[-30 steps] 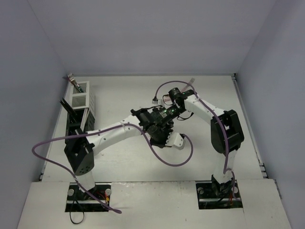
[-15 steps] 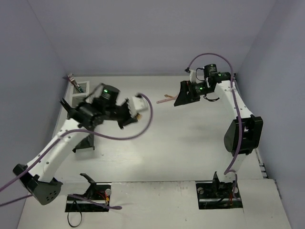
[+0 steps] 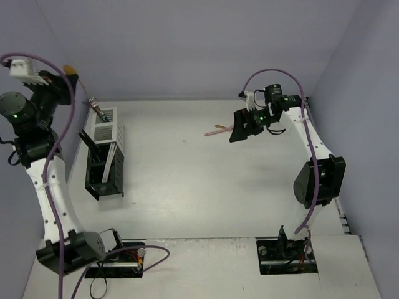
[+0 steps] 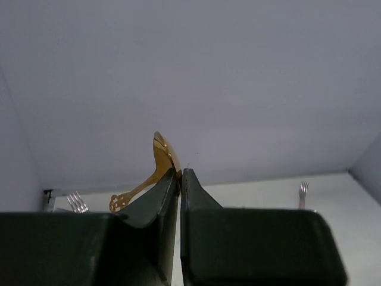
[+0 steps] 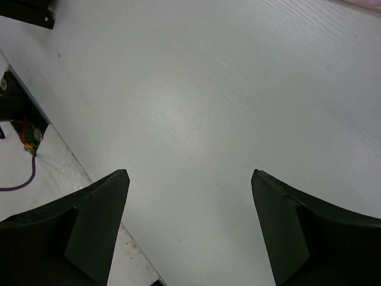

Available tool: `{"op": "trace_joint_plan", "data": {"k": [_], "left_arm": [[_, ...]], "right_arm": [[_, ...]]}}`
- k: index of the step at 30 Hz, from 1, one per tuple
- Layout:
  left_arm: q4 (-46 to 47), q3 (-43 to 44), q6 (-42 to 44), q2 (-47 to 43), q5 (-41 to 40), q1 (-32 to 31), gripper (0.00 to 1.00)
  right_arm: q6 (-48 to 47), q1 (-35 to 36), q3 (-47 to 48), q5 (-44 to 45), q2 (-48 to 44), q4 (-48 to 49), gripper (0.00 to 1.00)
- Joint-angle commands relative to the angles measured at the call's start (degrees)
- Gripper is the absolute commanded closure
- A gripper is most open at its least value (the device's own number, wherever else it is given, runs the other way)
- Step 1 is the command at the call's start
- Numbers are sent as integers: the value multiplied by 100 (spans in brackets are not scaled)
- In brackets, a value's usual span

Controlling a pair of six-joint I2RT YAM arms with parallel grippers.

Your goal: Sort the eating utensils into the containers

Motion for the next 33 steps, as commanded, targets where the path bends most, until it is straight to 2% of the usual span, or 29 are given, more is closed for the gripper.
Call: {"op": "trace_joint_plan", "data": {"k": [1,5,11,14,24,29,33], "left_arm": [[2789,58,-2336,939,969,592,100],[2810,-15,-2122,1374,1115,618,100],[2656,-639,-1610,1423,1233,669,100],[2132,-873,-986,1301,1106,669,100],[-128,-669,569,1023,972,753,100],[-430,-828,643,946,1065,819,100],[-259,-910,529,1029,1160,819,100]], "right_arm": [[-161,-19,13,110,-96,-58,19],[-199,-11,-61,174,-108,-59,20],[-358,-26,-220,322,-147,-60,20],[-387,-54,-263,329,-118,-67,20],[-406,-87,-318,302,-96,-72,20],[-375,-82,-307,233,-33,-67,20],[-362,-82,-292,268,-43,-67,20]]}}
